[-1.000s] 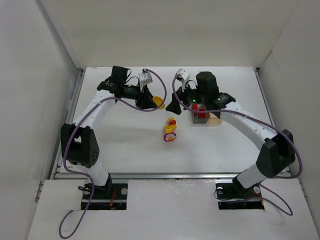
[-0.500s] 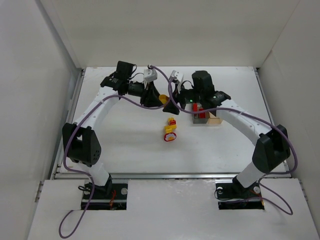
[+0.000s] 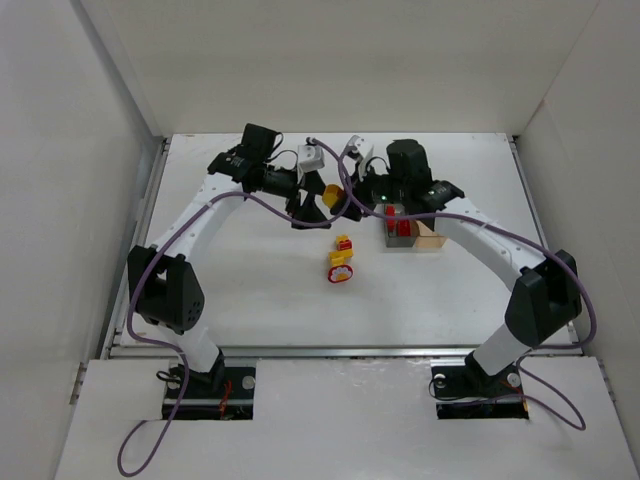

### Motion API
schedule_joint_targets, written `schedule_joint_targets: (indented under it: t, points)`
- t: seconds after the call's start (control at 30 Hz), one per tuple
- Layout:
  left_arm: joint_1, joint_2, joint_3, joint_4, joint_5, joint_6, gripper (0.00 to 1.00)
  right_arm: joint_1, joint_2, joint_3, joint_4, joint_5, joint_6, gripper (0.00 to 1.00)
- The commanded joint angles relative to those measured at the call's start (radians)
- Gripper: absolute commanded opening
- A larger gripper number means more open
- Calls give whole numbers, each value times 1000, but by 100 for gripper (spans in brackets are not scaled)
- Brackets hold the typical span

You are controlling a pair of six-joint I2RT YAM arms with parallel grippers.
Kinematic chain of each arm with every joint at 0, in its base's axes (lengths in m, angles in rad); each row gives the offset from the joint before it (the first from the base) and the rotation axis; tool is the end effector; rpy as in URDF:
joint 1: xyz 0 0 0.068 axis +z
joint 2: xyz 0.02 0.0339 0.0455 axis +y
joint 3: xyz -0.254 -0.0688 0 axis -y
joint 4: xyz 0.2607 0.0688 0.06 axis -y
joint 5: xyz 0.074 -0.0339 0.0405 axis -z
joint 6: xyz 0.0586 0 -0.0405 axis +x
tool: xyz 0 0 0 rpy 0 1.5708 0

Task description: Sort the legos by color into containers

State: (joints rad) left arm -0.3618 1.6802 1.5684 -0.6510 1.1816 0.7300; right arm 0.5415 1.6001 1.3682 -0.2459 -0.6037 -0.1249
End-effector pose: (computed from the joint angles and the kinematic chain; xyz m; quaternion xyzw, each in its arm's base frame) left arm 0.3391 -0.1863 0.3300 0.5836 0.5390 -0.4438 0.4147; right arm 0.3286 0.2365 0.3097 -0.4128 0.7203 0.3511 0.4330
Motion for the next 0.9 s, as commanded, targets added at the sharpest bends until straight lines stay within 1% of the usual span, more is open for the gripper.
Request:
schedule_joint_targets:
  t: [0.0, 0.03, 0.07, 0.1, 0.13, 0.17, 0.2, 0.23, 0.27, 0.3, 0.33, 0.4, 0.43, 0.47, 0.53, 0.6, 0.63, 0.67, 0.73, 0.77, 0.8, 0.83, 0.87]
  points:
    - [-16, -13, 35, 20, -54, -58, 100, -78, -41, -33, 50, 247, 135, 0]
    - [-16, -13, 35, 34, -72, -67, 100, -103, -42, -49, 50, 301, 227, 0]
    - [-16, -13, 21, 50, -124, -89, 100, -127, -42, -64, 34, 409, 270, 0]
    - [-16, -13, 12, 68, -155, -102, 100, -165, -51, -76, 17, 473, 313, 0]
    - [-25, -25, -4, 130, -198, -122, 100, -179, -51, -86, -10, 539, 350, 1]
    - [-34, -45, -22, 177, -355, -153, 100, -179, -33, -86, -73, 598, 388, 4]
    - [-69, -54, -60, 218, -457, -176, 100, -192, -22, -86, -99, 661, 389, 4]
    - [-89, -54, -79, 284, -561, -167, 100, -192, -8, -74, -121, 677, 389, 4]
    - [-110, -69, -100, 313, -662, -147, 100, -201, 20, -64, -154, 686, 398, 5]
    - [-141, -85, -144, 339, -820, -118, 100, -201, 30, -64, -165, 687, 398, 5]
    - [-152, -95, -172, 402, -885, -92, 100, -210, 40, -64, -165, 697, 409, 5]
    - [-161, -143, -234, 477, -1020, -37, 100, -219, 50, -76, -165, 709, 421, 5]
    - [-172, -161, -290, 511, -1039, -20, 100, -219, 50, -77, -165, 710, 430, 11]
    - [-172, -183, -313, 569, -1048, -20, 100, -230, 50, -87, -153, 710, 430, 15]
    - [-172, -249, -347, 632, -1022, -93, 100, -230, 70, -87, -153, 710, 430, 30]
    - [-172, -292, -376, 694, -956, -156, 100, -230, 83, -74, -153, 720, 430, 51]
    - [-172, -338, -395, 732, -933, -237, 100, -230, 83, -60, -168, 720, 430, 60]
    - [-172, -356, -433, 764, -918, -266, 100, -230, 83, -60, -179, 734, 430, 73]
    - [-172, -379, -444, 791, -909, -329, 100, -230, 83, -50, -179, 734, 421, 80]
    - [-172, -389, -444, 791, -933, -384, 100, -230, 71, -38, -179, 748, 421, 81]
    - [-172, -389, -444, 781, -918, -441, 100, -216, 70, -38, -188, 766, 409, 84]
    - [-163, -389, -433, 727, -887, -428, 100, -206, 60, -15, -188, 778, 395, 84]
    - [-163, -363, -423, 690, -804, -397, 100, -192, 60, -6, -206, 798, 372, 84]
